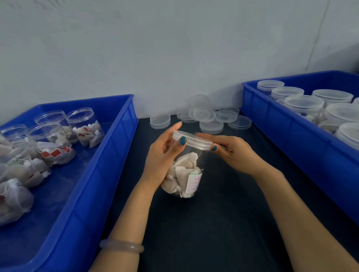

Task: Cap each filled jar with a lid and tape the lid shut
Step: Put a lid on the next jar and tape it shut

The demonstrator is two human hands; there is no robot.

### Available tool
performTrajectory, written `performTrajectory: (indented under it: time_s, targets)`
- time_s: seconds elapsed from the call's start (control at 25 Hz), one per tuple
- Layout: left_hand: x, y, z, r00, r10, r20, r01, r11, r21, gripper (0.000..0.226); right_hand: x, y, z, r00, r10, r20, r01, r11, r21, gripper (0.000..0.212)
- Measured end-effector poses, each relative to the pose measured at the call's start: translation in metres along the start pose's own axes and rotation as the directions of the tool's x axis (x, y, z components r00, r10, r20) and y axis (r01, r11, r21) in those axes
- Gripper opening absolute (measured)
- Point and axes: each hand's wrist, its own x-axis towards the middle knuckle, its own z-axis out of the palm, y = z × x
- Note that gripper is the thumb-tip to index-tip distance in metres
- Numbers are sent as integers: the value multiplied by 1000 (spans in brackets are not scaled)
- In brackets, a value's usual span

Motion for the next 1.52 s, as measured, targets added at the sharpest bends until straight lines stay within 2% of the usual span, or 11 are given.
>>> performTrajectory:
  time_s: [0.12,0.28,0.52,0.84,0.96,1.08,1.16,1.24,1.28,1.4,1.52]
  targets:
    - [0,-2,-1,999,29,-45,-29,1000,0,91,0,-2,4,995,8,-95,-17,996,-92,56]
    - [-1,-6,6,999,-4,-42,10,989,148,99,1,-7,7,997,-16,-73,0,977,-212,62]
    - [4,-10,-2,994,-23,-107,30,997,72,86,-3,-10,-2,998,-18,-59,5,979,-203,47]
    - [-1,-2,-7,996,-37,85,35,999,28,97,-2,-8,3,1000,20,11,-19,993,-113,36]
    - [0,5,-12,991,-55,119,32,981,189,94,-2,-10,3,1000,10,-10,-11,996,-86,37]
    - [3,18,-18,995,-43,91,-10,856,517,101,-2,-14,4,999,-4,-49,-3,992,-128,45]
    - [7,28,-12,992,-58,109,-48,631,774,105,-2,-18,6,998,-23,-64,12,987,-157,48]
    - [13,34,1,989,-97,111,-60,420,905,110,-2,-17,7,998,-14,-65,3,985,-170,44]
    - [15,35,6,991,-95,98,-54,387,920,106,-2,-15,6,998,2,-64,-13,985,-172,47]
    - [17,31,9,998,-23,51,-37,416,908,89,-1,-12,6,999,29,-44,-36,983,-178,63]
    - [13,25,4,999,20,24,-31,471,881,82,2,-17,13,989,-42,-140,15,981,-195,59]
